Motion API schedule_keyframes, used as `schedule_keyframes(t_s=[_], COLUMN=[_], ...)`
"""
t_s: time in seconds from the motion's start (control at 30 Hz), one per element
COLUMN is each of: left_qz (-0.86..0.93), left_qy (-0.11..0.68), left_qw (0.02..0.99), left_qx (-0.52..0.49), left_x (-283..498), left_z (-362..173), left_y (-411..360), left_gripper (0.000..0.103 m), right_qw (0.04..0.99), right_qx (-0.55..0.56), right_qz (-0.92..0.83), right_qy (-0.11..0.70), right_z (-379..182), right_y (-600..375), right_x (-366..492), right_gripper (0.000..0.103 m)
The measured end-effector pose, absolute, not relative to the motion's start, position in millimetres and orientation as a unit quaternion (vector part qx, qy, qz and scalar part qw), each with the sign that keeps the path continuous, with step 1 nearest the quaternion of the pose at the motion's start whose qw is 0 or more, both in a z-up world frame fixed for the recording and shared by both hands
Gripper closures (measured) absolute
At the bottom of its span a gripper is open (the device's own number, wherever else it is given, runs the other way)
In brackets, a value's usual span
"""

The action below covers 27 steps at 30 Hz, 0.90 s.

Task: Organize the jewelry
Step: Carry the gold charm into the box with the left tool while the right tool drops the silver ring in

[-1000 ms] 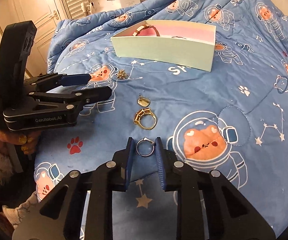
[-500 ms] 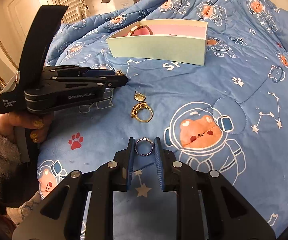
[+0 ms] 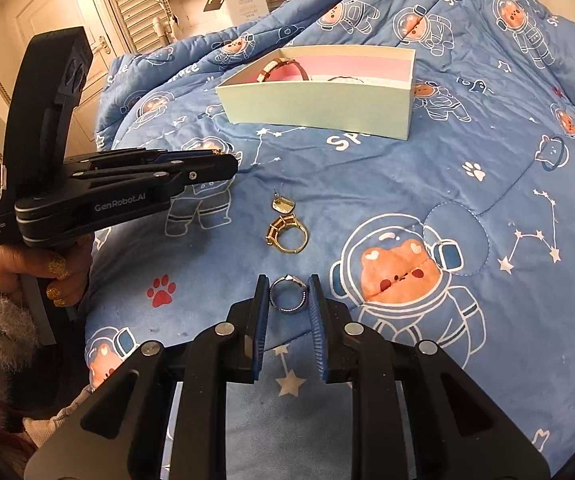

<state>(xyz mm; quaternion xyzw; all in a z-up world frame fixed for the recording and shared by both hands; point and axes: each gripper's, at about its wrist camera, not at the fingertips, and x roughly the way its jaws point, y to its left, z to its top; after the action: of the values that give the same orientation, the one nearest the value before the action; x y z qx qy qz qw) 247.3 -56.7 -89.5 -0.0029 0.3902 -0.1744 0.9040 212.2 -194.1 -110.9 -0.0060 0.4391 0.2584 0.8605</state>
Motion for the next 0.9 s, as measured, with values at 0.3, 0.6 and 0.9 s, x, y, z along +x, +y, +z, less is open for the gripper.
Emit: schedule_keyframes(t_s=[0.3, 0.6, 0.9], left_qz=[-0.174, -0.182, -0.170], left_qy=[0.364, 0.336, 0.317], left_qw=[0.915, 0.924, 0.932], left_qx=[0.010, 0.031, 0.041], left_x=[240, 250, 276], left_z=[-54, -29, -16], left_y=[-57, -63, -59], left_gripper=[0.083, 0.083, 0.083], right_qw=[0.873, 0.890, 0.899], right_qx=[-0.012, -0.035, -0.047], right_qz=[0.277, 0.281, 0.271], right_qy=[0.401, 0.357, 0.342], right_z=[-75, -40, -25], right_y=[-187, -179, -179], right_x=[222, 253, 298], right_gripper=[0.083, 0.083, 0.083])
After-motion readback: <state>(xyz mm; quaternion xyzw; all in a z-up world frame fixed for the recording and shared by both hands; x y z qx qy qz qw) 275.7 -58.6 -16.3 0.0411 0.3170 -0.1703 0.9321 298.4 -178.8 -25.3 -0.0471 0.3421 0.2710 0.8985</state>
